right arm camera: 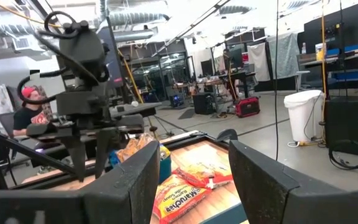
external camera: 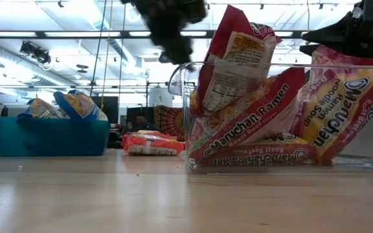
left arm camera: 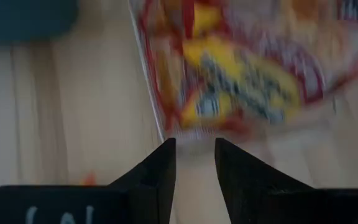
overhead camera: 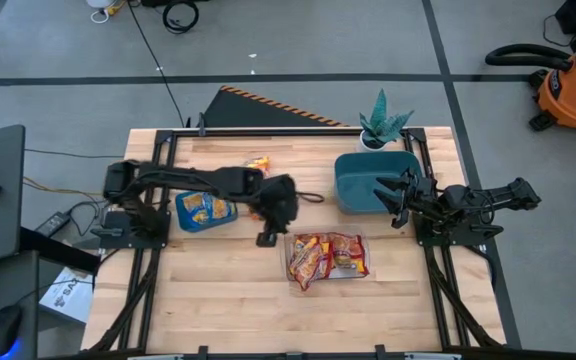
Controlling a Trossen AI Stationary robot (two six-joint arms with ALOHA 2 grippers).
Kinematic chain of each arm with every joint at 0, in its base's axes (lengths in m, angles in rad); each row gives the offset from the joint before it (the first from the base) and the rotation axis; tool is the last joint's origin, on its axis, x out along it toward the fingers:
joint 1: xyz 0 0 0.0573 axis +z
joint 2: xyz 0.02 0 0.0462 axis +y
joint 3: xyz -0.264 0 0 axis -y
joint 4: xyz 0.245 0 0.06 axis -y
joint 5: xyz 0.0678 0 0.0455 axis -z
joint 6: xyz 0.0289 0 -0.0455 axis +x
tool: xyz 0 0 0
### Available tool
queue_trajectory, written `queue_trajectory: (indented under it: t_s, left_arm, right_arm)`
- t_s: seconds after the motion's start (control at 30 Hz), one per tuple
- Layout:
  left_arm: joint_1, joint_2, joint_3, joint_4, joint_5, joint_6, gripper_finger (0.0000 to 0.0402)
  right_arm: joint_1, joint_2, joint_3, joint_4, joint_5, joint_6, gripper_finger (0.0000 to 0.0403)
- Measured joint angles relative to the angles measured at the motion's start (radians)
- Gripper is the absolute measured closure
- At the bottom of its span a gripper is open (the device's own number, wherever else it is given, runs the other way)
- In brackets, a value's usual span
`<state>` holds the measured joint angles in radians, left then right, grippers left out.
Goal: Sort Maruchan noodles
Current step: Put the noodle pack into the green bin
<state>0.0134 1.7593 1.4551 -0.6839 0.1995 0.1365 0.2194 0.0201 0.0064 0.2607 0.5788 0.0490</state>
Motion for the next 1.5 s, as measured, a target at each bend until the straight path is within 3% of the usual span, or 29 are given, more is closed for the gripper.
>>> queue_trajectory:
  t_s: [0.13, 0.53, 0.63, 0.73, 0.87, 1.1, 1.3, 1.5]
  left_arm:
    - [-0.049, -0.144, -0.099, 0.026, -0.070, -0.070, 0.0285]
    - [-0.333, -0.527, -0.568, 0.422, -0.178, -0.227, 0.0285]
    - [-0.393, -0.595, -0.676, 0.541, -0.274, -0.231, 0.0285]
    - [-0.417, -0.648, -0.747, 0.565, -0.432, -0.218, 0.0285]
    - [-0.428, -0.718, -0.831, 0.657, -0.614, -0.141, 0.0285]
    - [-0.396, -0.881, -1.057, 1.026, -0.738, 0.123, 0.0285]
    - [-0.291, -1.103, -1.262, 1.297, -0.760, 0.217, 0.0285]
    - [-0.210, -1.250, -1.334, 1.288, -0.616, 0.173, 0.0285]
  right_arm:
    - [0.000, 0.000, 0.000, 0.000, -0.003, 0.000, 0.0204]
    - [0.000, 0.000, 0.000, 0.002, -0.003, 0.000, 0.0204]
    - [0.000, 0.000, 0.000, 0.000, -0.003, 0.000, 0.0204]
    - [0.000, 0.000, 0.000, 0.026, -0.004, 0.002, 0.0204]
    - [0.000, -0.001, 0.000, 0.132, 0.002, 0.001, 0.0204]
    - [0.000, -0.001, 0.000, 0.201, 0.001, 0.051, 0.0204]
    - [0.000, 0.001, 0.000, 0.253, 0.001, 0.050, 0.0204]
    - [0.000, 0.001, 0.000, 0.313, 0.028, 0.027, 0.0204]
